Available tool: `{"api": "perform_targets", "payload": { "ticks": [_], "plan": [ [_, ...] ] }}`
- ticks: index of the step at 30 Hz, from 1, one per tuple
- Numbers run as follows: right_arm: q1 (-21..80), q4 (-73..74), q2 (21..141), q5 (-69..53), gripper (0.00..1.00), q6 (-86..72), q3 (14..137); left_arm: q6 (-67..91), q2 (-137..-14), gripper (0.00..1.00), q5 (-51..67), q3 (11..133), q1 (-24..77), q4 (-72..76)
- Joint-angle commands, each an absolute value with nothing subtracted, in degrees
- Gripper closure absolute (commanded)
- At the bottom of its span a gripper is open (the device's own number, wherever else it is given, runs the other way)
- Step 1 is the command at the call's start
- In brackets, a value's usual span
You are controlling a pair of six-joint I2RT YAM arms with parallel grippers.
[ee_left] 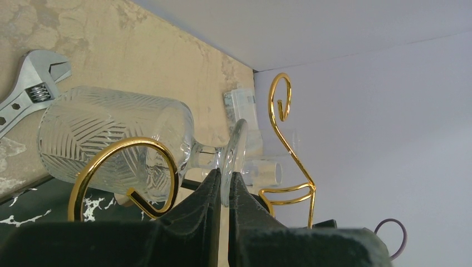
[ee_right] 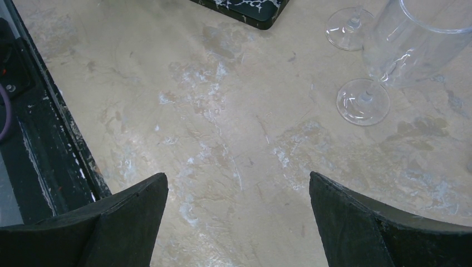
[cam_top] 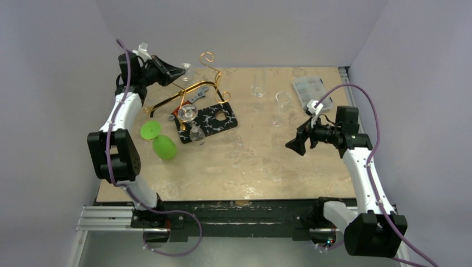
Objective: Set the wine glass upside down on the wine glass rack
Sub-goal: Turn the wine glass upside down at the wine rack.
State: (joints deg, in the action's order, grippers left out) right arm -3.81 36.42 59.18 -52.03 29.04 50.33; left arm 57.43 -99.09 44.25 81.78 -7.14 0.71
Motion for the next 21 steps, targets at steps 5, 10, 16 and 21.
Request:
{"api": "perform_targets", "payload": {
  "ticks": [5, 10, 16, 21],
  "plan": [
    [-3.89, 36.43, 58.05, -53.26, 0.04, 29.90, 51.97, 56.60, -95.33, 1.00, 45.51, 81.32, -7.82, 4.95],
    [-3.95, 36.47, 57.93, -53.22, 0.04, 29.89, 51.94, 56.61, -95.62, 1.00, 45.88, 81.04, -7.80, 4.73],
    [-3.88, 36.47, 57.83, -53.18, 0.04, 29.88, 52.00, 56.75, -94.67, 1.00, 45.67, 79.82, -8.28, 4.89],
    [-3.90, 36.47, 57.76, -53.15, 0.04, 29.94, 51.93, 57.07, -92.89, 1.00, 45.37, 78.14, -9.20, 5.10]
  ]
}}
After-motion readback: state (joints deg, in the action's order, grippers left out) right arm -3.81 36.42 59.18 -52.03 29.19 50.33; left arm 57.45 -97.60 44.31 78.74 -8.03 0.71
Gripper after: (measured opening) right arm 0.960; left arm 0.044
